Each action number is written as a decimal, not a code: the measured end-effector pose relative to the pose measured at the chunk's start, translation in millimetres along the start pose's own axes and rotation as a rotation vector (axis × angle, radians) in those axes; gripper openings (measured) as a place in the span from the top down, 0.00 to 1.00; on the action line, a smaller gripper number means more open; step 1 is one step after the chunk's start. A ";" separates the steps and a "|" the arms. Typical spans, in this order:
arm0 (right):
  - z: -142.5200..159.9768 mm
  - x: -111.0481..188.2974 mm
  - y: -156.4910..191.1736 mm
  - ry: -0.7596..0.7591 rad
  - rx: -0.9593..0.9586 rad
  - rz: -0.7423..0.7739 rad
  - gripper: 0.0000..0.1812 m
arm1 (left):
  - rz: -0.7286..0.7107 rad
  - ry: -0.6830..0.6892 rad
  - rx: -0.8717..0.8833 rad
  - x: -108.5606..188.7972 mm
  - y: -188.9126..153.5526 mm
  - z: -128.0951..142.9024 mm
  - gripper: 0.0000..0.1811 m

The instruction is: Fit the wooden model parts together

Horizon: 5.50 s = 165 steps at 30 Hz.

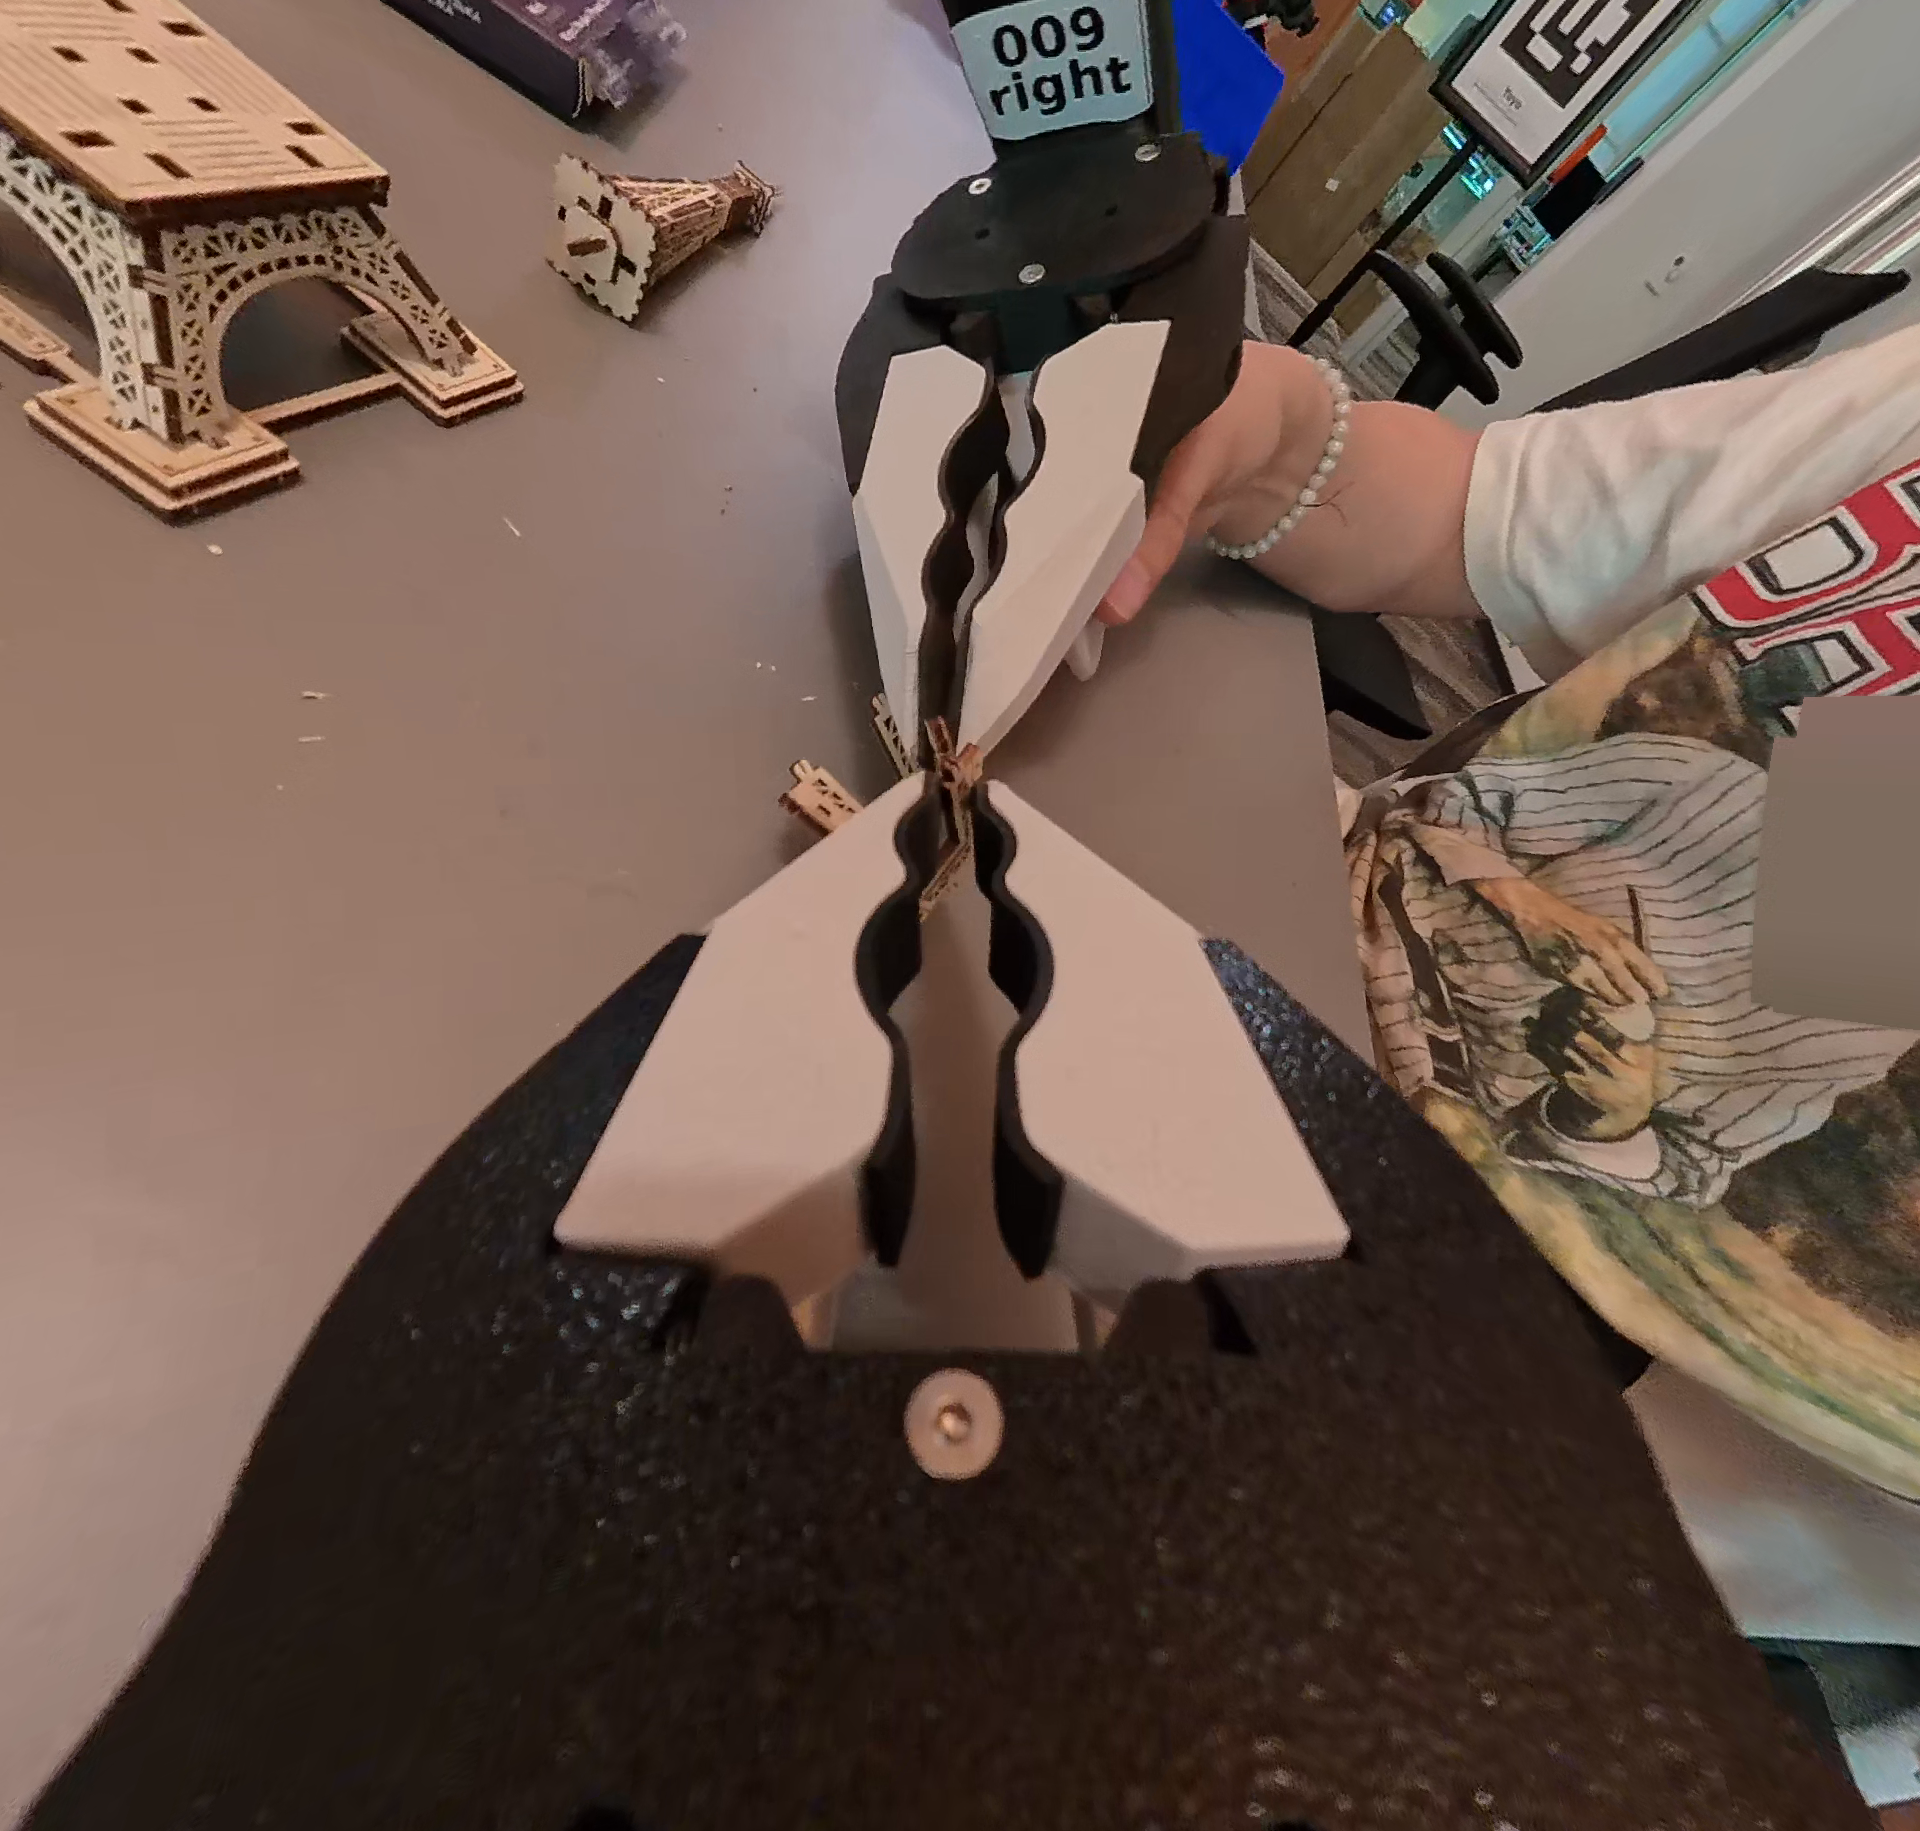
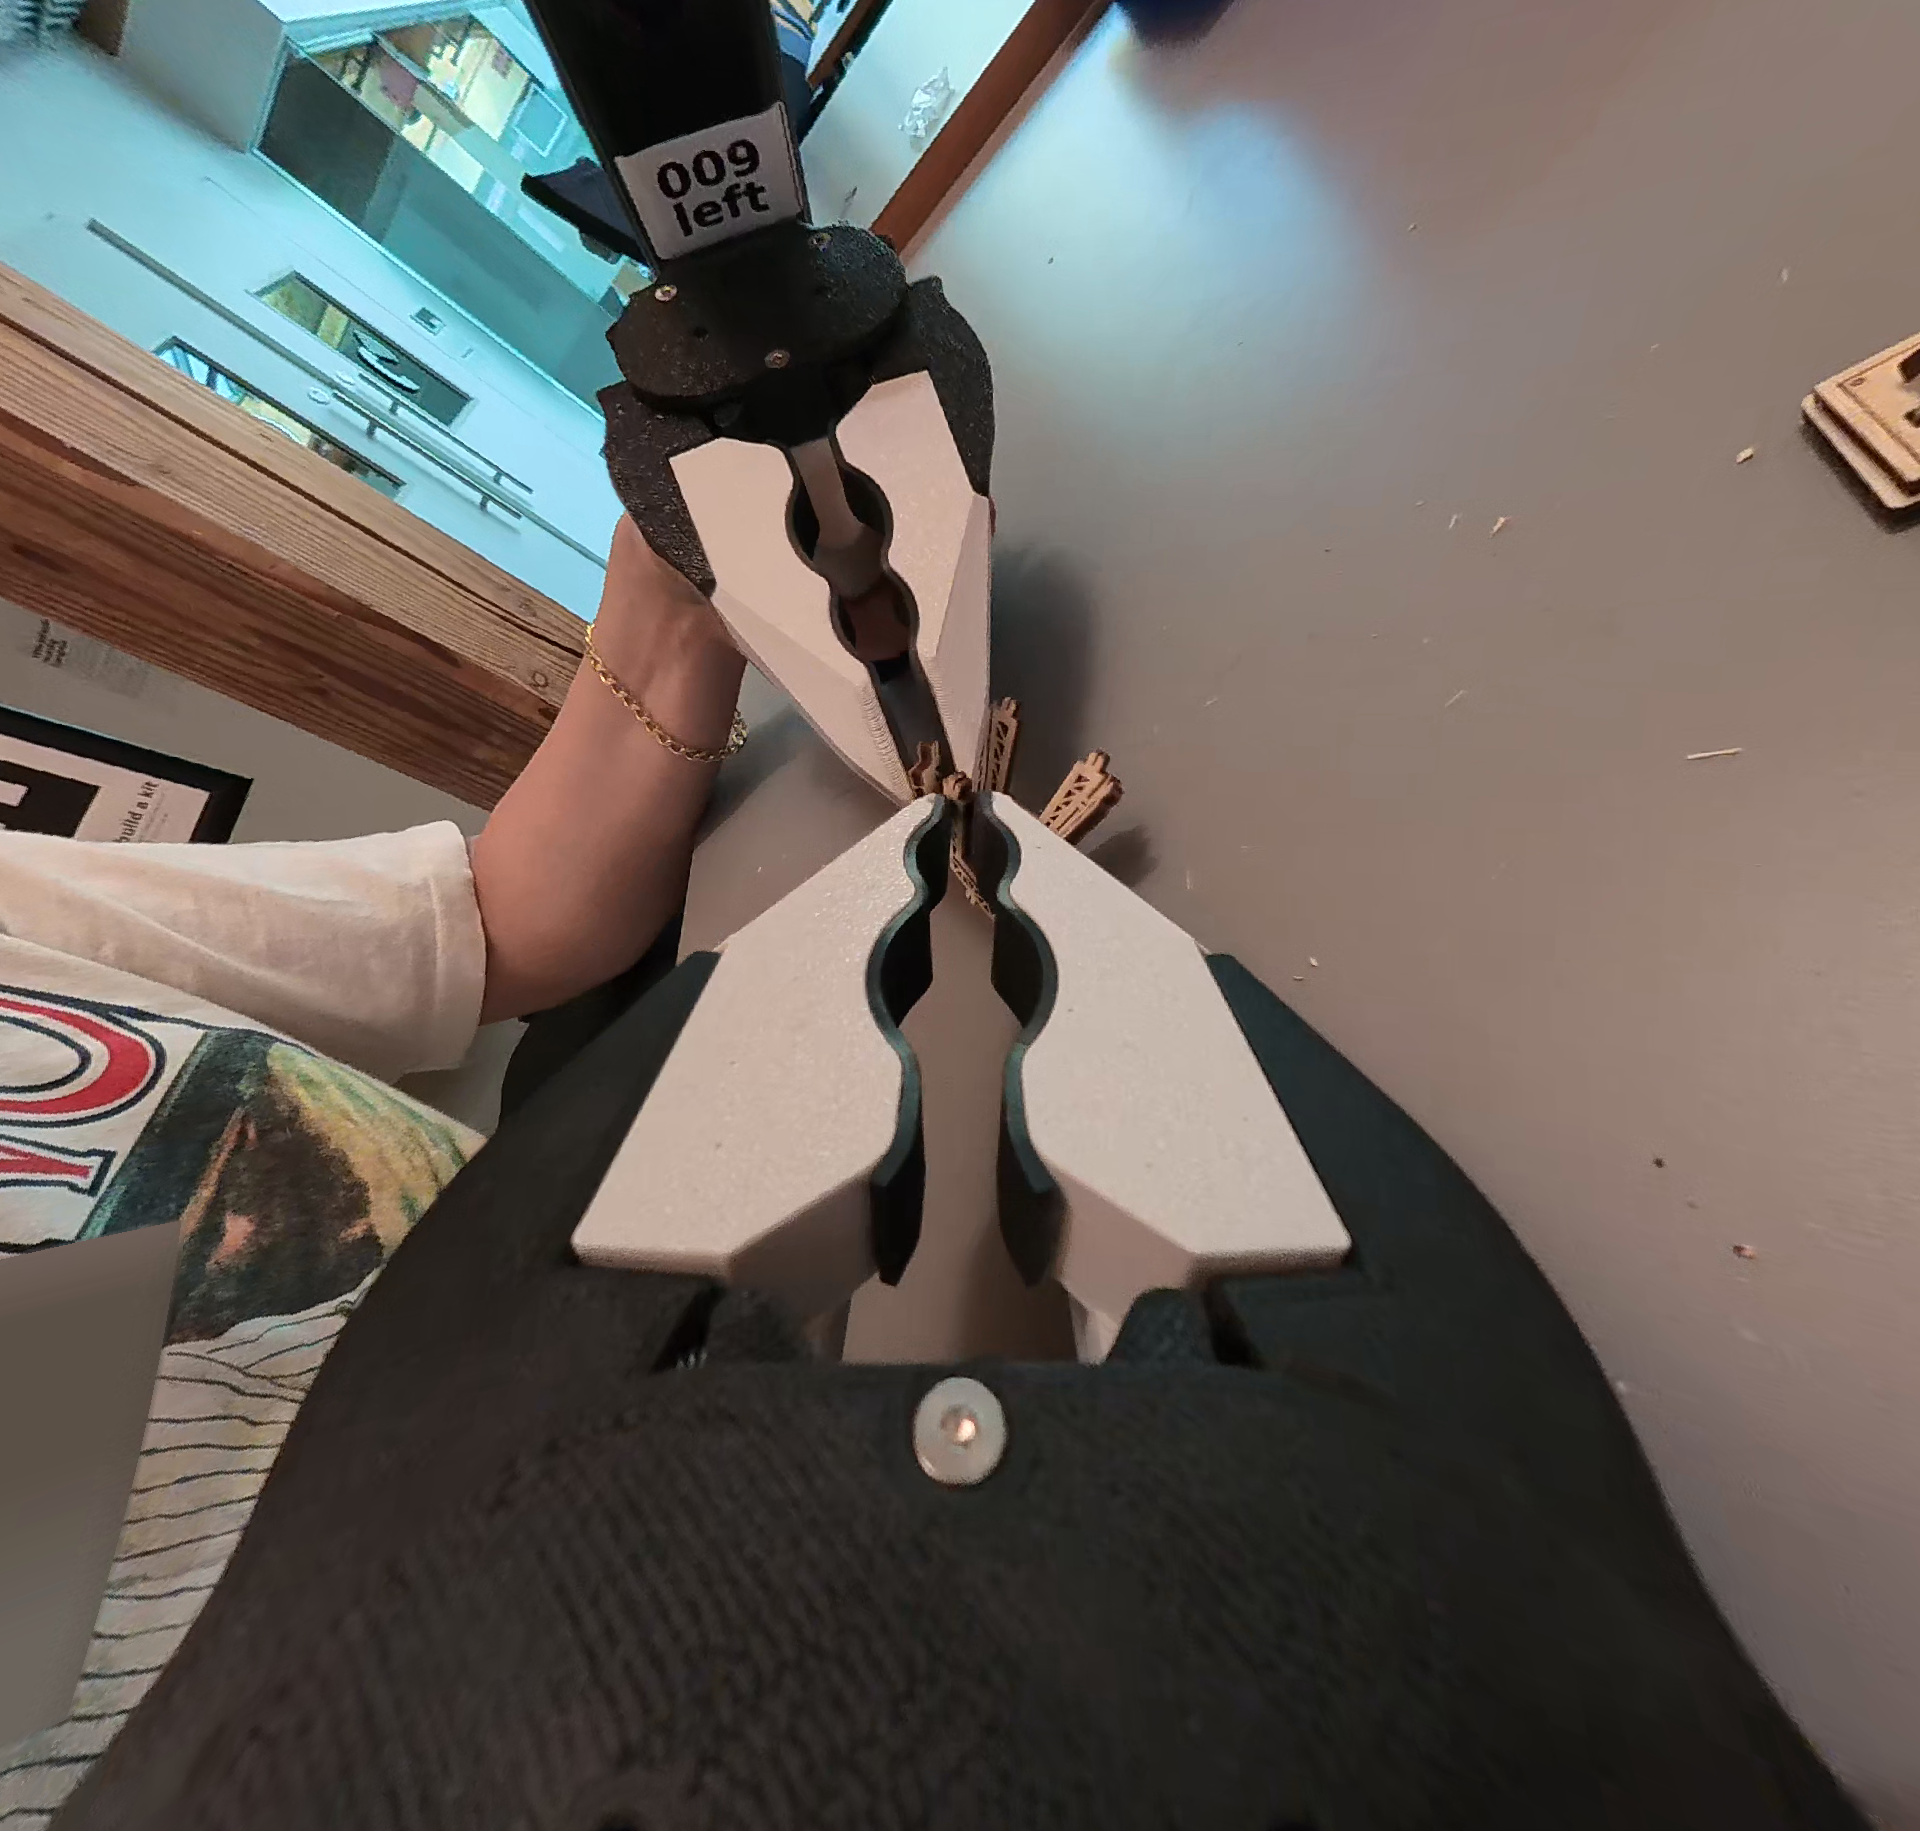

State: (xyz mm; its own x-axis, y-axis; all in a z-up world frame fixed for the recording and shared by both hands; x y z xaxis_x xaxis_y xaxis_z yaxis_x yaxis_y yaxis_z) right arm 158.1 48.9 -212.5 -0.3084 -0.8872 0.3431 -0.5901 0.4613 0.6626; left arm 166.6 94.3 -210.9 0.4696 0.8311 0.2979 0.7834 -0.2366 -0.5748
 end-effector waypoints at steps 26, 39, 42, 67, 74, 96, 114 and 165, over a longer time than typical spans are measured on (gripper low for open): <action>-0.8 0.6 -4.2 -0.007 -0.032 0.012 0.94 | -0.034 0.031 0.047 -7.2 5.1 3.6 0.99; -0.7 0.5 -5.2 0.001 -0.064 -0.016 1.00 | -0.055 0.003 0.044 -5.1 7.1 1.0 0.96; -1.4 1.3 -4.8 -0.007 -0.068 -0.025 1.00 | -0.034 -0.012 0.034 -3.3 4.6 -0.5 0.94; 3.4 10.7 20.1 0.033 -0.067 -0.282 0.99 | 0.127 0.041 -0.192 -5.6 -24.9 1.9 0.99; 3.3 11.5 20.9 0.027 -0.064 -0.291 0.99 | 0.173 0.016 -0.145 -4.8 -26.9 0.1 0.99; -8.5 22.6 35.7 -0.090 0.041 -0.384 0.94 | 0.363 -0.131 -0.087 4.0 -44.1 -12.6 1.00; -6.3 15.6 36.4 -0.082 0.125 -0.288 1.00 | 0.325 -0.108 -0.090 4.4 -39.7 -9.8 1.00; -3.0 12.5 35.9 -0.048 0.088 -0.304 1.00 | 0.296 -0.150 -0.151 9.6 -39.9 -14.6 1.00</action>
State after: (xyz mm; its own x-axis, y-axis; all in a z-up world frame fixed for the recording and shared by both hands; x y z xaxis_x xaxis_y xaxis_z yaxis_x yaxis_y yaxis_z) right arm 135.2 54.5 -182.4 -0.1416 -0.9843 0.1055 -0.7221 0.1756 0.6691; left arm 145.8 104.3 -174.0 0.6288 0.7774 0.0135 0.6788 -0.5404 -0.4972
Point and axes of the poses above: each gripper's, where its closed fingertips meet, x back along the fingers, z out of its underside, y = z × x across the jaws, the point moved 3 cm from there along x, back along the fingers, and after that the axes turned 7 degrees about z, right-handed, at the moved point
